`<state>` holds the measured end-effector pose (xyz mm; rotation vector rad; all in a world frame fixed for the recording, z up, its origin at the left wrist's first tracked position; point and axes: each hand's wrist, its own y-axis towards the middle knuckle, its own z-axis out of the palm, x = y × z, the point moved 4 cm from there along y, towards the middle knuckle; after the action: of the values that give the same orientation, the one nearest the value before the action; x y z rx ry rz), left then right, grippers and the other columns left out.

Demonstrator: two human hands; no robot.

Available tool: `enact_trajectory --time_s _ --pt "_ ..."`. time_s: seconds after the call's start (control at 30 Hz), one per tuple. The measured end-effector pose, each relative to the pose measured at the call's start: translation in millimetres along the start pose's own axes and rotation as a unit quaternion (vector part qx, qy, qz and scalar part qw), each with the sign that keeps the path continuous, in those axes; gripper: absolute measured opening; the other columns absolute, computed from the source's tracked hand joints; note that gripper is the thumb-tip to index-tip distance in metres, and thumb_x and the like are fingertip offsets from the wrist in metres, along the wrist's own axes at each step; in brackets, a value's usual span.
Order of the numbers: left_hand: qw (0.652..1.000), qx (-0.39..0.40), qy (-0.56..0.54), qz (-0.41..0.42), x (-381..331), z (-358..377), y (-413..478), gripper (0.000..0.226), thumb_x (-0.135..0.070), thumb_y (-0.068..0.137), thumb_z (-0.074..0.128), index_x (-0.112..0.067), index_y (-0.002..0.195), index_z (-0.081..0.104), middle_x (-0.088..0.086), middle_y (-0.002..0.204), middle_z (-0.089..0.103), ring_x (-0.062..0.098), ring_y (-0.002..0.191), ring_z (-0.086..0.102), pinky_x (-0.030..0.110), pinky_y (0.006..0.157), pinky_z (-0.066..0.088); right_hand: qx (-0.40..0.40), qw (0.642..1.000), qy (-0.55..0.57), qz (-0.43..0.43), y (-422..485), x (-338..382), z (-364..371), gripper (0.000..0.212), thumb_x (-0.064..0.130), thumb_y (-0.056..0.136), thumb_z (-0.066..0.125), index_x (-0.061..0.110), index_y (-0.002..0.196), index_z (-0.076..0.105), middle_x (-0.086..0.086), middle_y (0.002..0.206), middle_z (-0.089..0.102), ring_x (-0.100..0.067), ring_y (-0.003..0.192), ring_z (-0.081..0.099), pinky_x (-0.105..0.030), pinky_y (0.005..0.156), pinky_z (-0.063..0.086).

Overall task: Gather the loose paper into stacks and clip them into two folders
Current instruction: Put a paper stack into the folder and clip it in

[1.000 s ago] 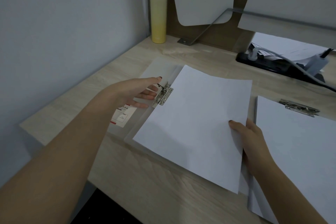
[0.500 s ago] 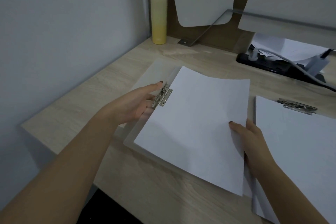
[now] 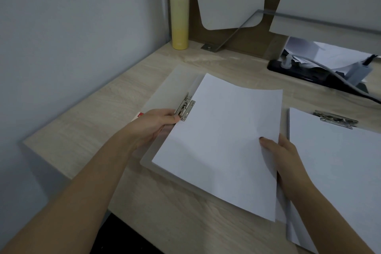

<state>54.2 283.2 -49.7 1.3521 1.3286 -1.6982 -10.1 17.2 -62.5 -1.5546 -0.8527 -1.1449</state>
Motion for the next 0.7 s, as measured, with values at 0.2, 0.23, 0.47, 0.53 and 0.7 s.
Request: enact_trajectory --time_s 0.2,0.23,0.47,0.53,0.7 --pt "0.998 -0.007 -0.058 0.023 1 4 -6 0.029 -0.008 0.098 0.038 -0.01 0.097 0.066 -0.007 0.09 0.076 0.001 0.087 0.07 0.009 0.067 0.051 -0.028 0.999 -0.035 -0.022 1 -2 1 0.026 0.016 0.09 0.052 0.016 0.117 0.054 -0.006 0.11 0.065 -0.024 0.093 0.063 -0.037 0.081 0.051" --pt "0.998 -0.007 -0.061 0.028 1 5 -7 0.031 -0.007 0.098 0.036 -0.01 0.096 0.066 -0.008 0.088 0.076 0.0 0.086 0.07 0.008 0.066 0.05 -0.045 0.997 -0.05 -0.042 0 0 2 0.031 0.016 0.09 0.052 0.017 0.121 0.05 -0.004 0.114 0.063 -0.021 0.096 0.062 -0.034 0.082 0.05" --pt "0.996 -0.053 -0.035 0.06 -11 10 -17 0.031 -0.005 0.097 0.036 -0.005 0.099 0.066 -0.006 0.091 0.076 0.002 0.089 0.069 0.012 0.075 0.05 -0.084 0.901 -0.399 -0.151 -6 -5 10 0.044 0.016 0.095 0.044 -0.006 0.132 0.036 -0.021 0.15 0.016 -0.033 0.139 0.018 -0.031 0.112 0.016" --pt "0.995 -0.064 -0.052 0.062 -20 15 -24 0.031 -0.008 0.095 0.039 -0.007 0.11 0.065 0.003 0.104 0.073 0.01 0.094 0.069 0.02 0.076 0.053 -0.049 0.87 -0.461 -0.167 -11 -8 7 0.047 0.026 0.096 0.037 -0.006 0.132 0.037 -0.02 0.151 0.02 -0.032 0.141 0.015 -0.033 0.115 0.012" --pt "0.985 -0.037 -0.116 0.119 -70 54 -50 0.027 -0.022 0.094 0.045 -0.019 0.102 0.07 0.001 0.099 0.073 0.012 0.083 0.068 0.03 0.077 0.048 0.047 0.907 -0.4 -0.121 -24 10 -4 0.046 0.03 0.099 0.032 0.012 0.141 0.033 -0.004 0.146 0.035 -0.018 0.137 0.03 -0.028 0.11 0.022"
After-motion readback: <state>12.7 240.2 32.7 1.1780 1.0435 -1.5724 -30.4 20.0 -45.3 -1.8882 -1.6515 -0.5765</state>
